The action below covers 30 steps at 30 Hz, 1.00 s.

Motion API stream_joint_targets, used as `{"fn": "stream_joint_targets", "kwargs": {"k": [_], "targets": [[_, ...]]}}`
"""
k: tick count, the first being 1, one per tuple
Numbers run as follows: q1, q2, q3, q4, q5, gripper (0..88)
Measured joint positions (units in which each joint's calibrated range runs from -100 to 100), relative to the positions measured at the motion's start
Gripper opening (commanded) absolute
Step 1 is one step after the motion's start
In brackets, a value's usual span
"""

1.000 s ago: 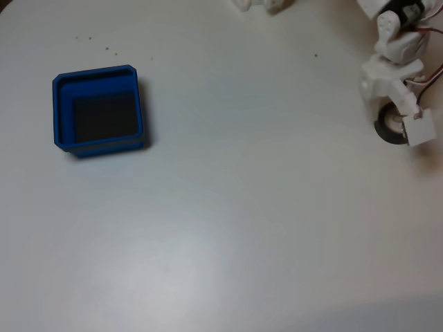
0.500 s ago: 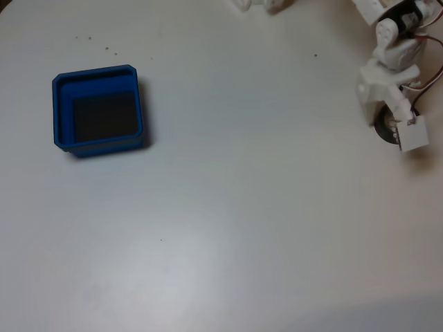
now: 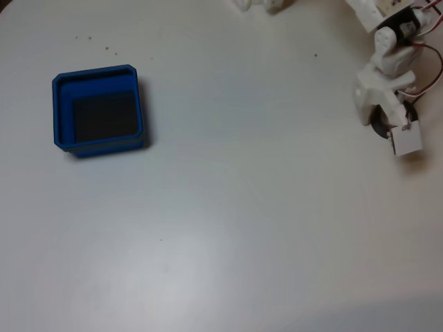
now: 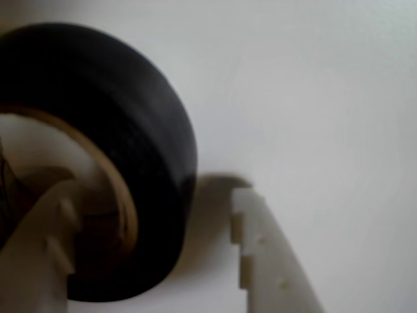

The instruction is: Pick the black tape roll and drop it in the blue box

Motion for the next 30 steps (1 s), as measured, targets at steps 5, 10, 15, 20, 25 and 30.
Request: {"fn": "stream_joint_targets", "kwargs": {"k": [5,10,15,20,25,30], "targets": [[0.0,0.0,0.0,0.0,0.0,20.2],[0.0,0.34,0.0,0.0,0.0,20.2],[-0.3,1.35,-0.72,0.0,0.0,20.2],[-0.3,1.52,-0.9,0.0,-0.17,20.2],[-0.3,1.61,-0.9,0.0,-0.25,16.8],[-0.3,1.61,-0.9,0.0,-0.25,0.0]]}}
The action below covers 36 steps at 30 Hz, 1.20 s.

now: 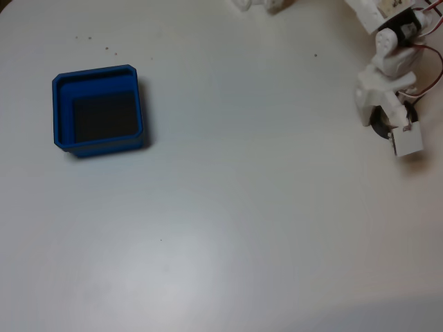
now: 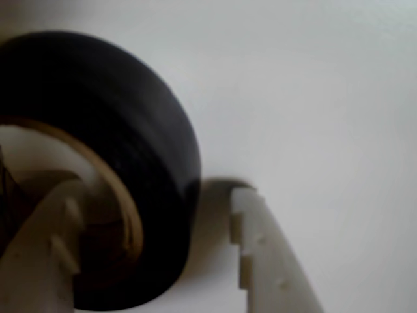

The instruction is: Pick the black tape roll and drop it in the blue box

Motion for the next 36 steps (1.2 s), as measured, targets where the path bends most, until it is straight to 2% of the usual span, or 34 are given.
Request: {"fn": "stream_joint_targets", "kwargs": {"k": [23,29,36], "targets": [[0.0,-0.34,-0.18,0.16,0.0,1.2],[0.2,-1.44,-0.09,3.61,0.0,1.2],[0.3,-5.76,-0.09,7.39,-2.42,1.2]]}}
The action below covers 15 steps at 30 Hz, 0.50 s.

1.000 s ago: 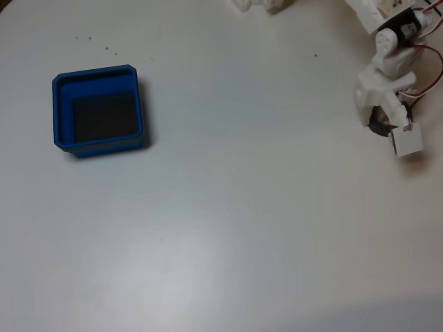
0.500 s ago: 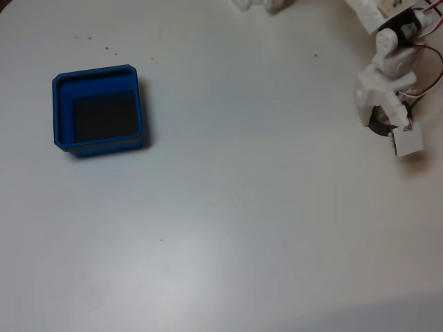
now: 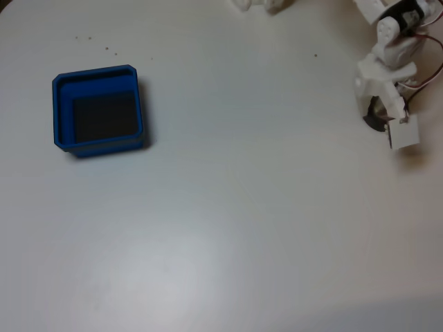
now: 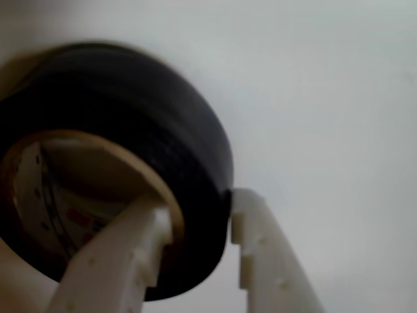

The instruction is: Pick the black tape roll and drop it in the blue box

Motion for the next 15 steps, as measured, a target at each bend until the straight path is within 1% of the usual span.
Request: {"fn": "stream_joint_targets", "kwargs": {"k": [10,15], "targets": [[0.1,-1.78,0.0,1.31,-0.17,1.2],[3.17,-2.54,0.0,1.48,-0.17,1.2]]}}
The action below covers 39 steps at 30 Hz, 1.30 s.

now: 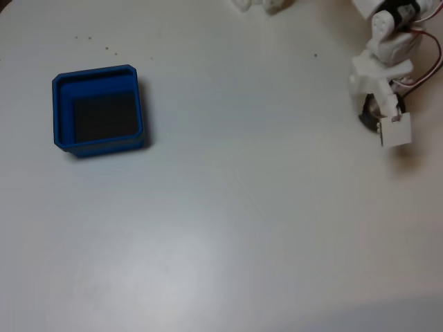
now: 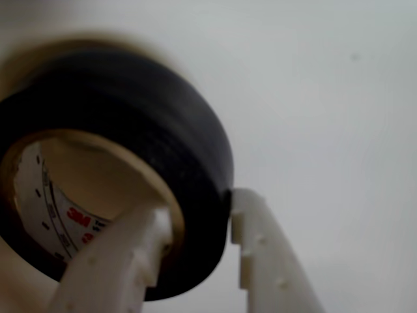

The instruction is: Pick the black tape roll and drop it in the blue box

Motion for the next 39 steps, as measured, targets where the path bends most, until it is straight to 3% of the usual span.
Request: {"fn": "stream_joint_targets", "kwargs": {"k": [12,22,39], "targets": [[14.35,-8.21,-0.09,0.16,0.0,1.2],[37.31,-10.08,-1.97,2.13,0.33,1.2],[74.32,-10.08,-10.4,1.31,10.18,1.2]]}}
